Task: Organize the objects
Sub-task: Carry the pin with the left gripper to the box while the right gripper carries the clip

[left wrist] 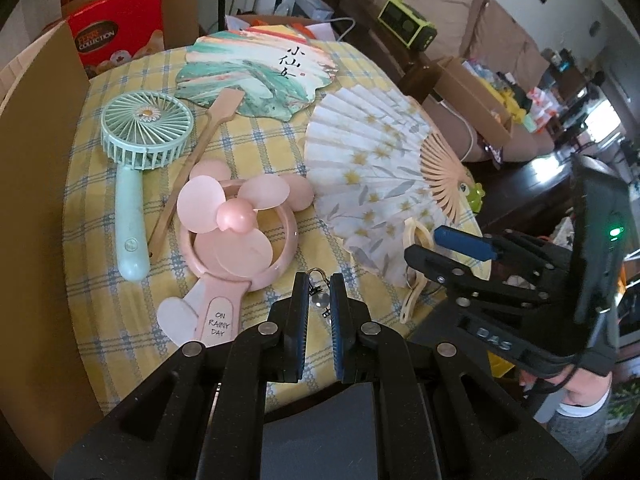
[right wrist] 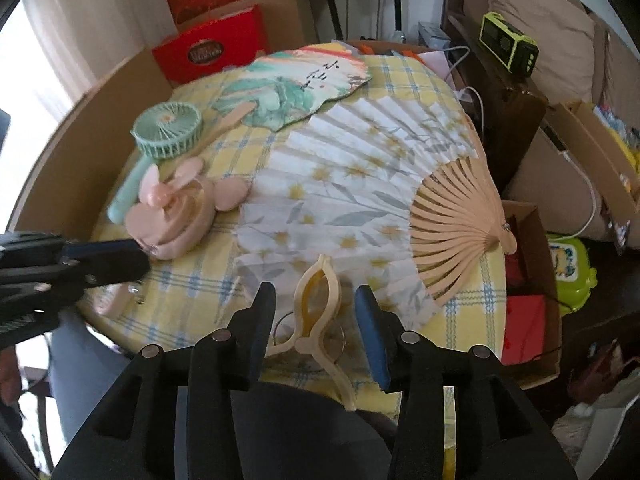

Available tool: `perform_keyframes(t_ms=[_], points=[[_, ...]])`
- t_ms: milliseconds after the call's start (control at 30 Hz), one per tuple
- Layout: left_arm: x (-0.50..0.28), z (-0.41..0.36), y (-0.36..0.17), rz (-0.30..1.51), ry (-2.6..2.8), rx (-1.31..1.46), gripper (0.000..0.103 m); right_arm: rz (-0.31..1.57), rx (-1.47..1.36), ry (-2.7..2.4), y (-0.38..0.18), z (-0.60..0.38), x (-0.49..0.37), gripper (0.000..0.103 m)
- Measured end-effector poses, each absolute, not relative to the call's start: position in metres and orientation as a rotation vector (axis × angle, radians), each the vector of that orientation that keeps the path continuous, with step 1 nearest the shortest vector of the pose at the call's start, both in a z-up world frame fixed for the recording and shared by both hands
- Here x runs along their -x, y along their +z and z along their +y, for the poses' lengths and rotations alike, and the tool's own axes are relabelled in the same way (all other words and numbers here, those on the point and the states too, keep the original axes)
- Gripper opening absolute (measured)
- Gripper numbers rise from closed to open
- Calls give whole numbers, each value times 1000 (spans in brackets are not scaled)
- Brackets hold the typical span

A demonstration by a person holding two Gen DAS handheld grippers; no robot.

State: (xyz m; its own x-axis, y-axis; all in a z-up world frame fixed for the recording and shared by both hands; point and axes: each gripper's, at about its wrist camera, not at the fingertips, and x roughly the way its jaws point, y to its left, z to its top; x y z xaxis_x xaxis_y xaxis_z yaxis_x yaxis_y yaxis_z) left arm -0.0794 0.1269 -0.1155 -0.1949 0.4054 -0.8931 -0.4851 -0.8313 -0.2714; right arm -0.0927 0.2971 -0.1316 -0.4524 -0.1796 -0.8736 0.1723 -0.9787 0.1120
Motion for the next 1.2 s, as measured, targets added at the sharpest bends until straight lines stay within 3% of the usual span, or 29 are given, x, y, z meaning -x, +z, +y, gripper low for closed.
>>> perform_keyframes(t_ms=[100, 367, 700, 1200], points=[[80, 125, -115, 85, 2062, 1508, 9, 39, -1536, -2518, -138, 291, 96, 26], [79, 117, -103, 56, 2067, 1482, 9, 40, -1477, -2543, -128, 287, 93, 25], [77, 93, -61, 26, 2114, 1394, 9, -57, -1317, -2537, -76, 280, 87, 25], [85, -4, -1, 64, 2311, 1308, 9, 24, -1141, -2376, -14, 196, 82, 25]])
